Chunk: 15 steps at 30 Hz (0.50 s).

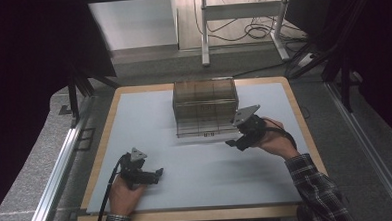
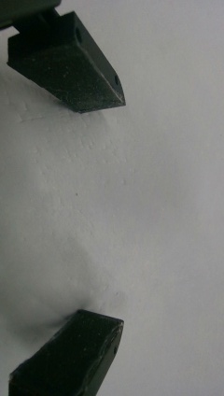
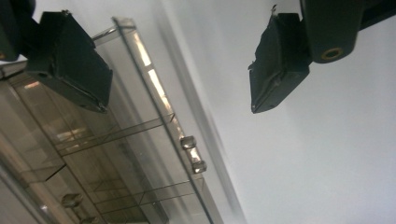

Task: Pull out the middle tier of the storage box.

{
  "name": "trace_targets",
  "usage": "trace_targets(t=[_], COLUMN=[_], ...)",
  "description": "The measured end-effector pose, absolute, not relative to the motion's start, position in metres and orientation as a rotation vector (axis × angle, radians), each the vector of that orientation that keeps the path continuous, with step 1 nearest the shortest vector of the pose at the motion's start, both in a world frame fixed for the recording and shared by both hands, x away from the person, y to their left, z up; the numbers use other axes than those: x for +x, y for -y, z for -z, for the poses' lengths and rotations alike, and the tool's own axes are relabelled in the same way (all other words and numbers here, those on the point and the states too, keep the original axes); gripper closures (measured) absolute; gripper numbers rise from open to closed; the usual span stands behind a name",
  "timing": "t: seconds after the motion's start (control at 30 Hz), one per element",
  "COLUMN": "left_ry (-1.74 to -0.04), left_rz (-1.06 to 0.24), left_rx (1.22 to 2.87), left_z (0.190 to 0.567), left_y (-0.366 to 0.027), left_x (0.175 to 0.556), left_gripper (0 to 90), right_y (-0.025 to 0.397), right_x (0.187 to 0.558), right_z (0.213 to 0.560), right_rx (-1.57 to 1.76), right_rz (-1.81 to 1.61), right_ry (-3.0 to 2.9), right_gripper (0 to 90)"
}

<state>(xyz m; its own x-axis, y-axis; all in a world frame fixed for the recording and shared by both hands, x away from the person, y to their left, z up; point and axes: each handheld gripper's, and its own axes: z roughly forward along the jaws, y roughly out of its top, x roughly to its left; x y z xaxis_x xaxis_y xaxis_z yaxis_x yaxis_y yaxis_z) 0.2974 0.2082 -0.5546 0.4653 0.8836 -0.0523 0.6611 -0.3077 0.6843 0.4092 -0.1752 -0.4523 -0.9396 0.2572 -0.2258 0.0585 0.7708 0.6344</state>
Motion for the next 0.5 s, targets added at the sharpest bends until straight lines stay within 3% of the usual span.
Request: trace_targets(t=[0.5], left_ry=[-1.278], left_rz=[-0.446], left_rx=[2.072], left_z=[0.555], left_y=[-0.208], left_x=[0.297], left_gripper=[0.0], right_y=[0.188], right_x=[0.389], right_z=[0.464], right_rx=[0.373], right_rz=[-0.993], right_ry=[-2.649], right_gripper=[10.6])
